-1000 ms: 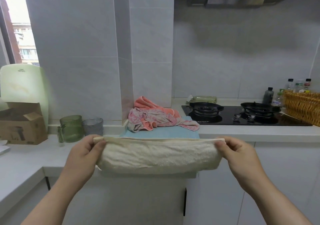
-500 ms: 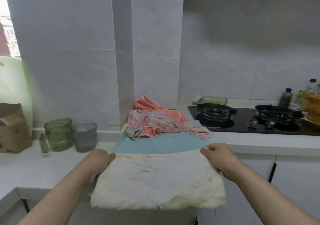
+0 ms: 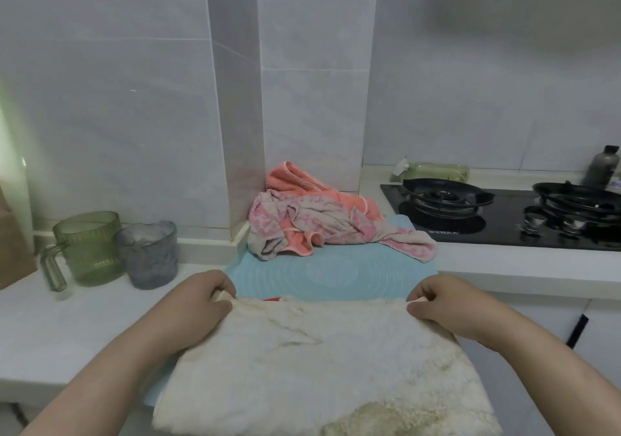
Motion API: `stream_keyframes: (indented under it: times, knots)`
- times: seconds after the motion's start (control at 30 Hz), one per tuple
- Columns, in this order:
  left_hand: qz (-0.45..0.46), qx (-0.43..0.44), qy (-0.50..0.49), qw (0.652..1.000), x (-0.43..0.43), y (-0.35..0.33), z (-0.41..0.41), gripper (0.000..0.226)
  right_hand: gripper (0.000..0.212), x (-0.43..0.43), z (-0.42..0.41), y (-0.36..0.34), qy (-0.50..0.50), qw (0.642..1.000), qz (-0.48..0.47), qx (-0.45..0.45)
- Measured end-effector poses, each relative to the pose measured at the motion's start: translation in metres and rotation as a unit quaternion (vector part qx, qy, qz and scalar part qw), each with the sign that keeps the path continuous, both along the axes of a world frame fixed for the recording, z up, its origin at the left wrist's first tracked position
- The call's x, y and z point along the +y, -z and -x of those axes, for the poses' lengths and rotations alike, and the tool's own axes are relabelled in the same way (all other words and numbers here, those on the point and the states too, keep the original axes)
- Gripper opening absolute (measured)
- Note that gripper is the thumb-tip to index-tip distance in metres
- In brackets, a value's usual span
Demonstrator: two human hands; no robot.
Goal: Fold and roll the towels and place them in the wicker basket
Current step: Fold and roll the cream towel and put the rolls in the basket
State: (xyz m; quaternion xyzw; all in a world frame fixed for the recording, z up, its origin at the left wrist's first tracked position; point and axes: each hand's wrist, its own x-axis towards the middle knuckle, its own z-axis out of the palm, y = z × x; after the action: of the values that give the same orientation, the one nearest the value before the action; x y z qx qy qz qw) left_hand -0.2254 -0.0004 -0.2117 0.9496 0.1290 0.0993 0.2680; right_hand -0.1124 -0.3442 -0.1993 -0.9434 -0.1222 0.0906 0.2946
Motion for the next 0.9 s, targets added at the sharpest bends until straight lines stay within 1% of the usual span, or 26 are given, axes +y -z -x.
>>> stream_keyframes:
  times: [0.07,0.13,0.23,0.33,0.4,0.47,0.57,0.63,0.7,0.77,0.83,0.9]
  knots:
    - [0.007,-0.002,0.0,1.0,0.001,0.0,-0.001,0.015,0.009,0.0,-0.002,-0.002,-0.019,0.999,0.036,-0.001]
    - [0.009,0.008,-0.018,1.0,0.002,0.0,-0.004,0.016,0.012,0.001,-0.005,-0.003,-0.023,0.999,0.045,-0.011]
    - [-0.013,0.025,-0.052,0.998,0.003,0.004,-0.012,0.017,0.017,0.004,-0.011,0.0,-0.022,0.998,0.046,-0.04]
    - [-0.03,0.04,-0.068,0.996,0.005,0.007,-0.019,0.017,0.015,0.008,-0.022,0.008,-0.027,0.994,0.089,-0.058]
    - [-0.039,0.045,-0.06,0.996,0.005,0.008,-0.021,0.016,0.013,0.01,-0.028,0.013,-0.027,0.992,0.109,-0.06]
    - [-0.041,0.041,-0.049,0.997,0.004,0.009,-0.022,0.016,0.013,0.011,-0.029,0.016,-0.022,0.992,0.108,-0.066]
    - [-0.031,0.037,-0.03,0.998,0.004,0.012,-0.022,0.019,0.013,0.012,-0.029,0.019,-0.013,0.994,0.08,-0.066]
    - [-0.02,0.035,-0.032,0.999,0.004,0.012,-0.022,0.016,0.01,0.014,-0.027,0.02,-0.002,0.996,0.062,-0.066]
    - [0.015,0.016,-0.053,0.998,0.004,0.01,-0.014,0.01,0.009,0.012,-0.02,0.022,0.035,0.997,0.006,-0.071]
    - [0.088,-0.029,-0.089,0.992,0.001,0.007,0.007,0.023,0.017,0.002,-0.001,0.024,0.083,0.99,-0.101,-0.055]
    - [0.194,-0.101,-0.126,0.968,-0.005,0.005,0.036,0.025,0.022,-0.012,0.023,0.026,0.116,0.969,-0.215,-0.029]
    - [0.282,-0.143,-0.157,0.936,-0.013,0.008,0.068,0.02,0.023,-0.024,0.05,0.03,0.129,0.942,-0.309,-0.001]
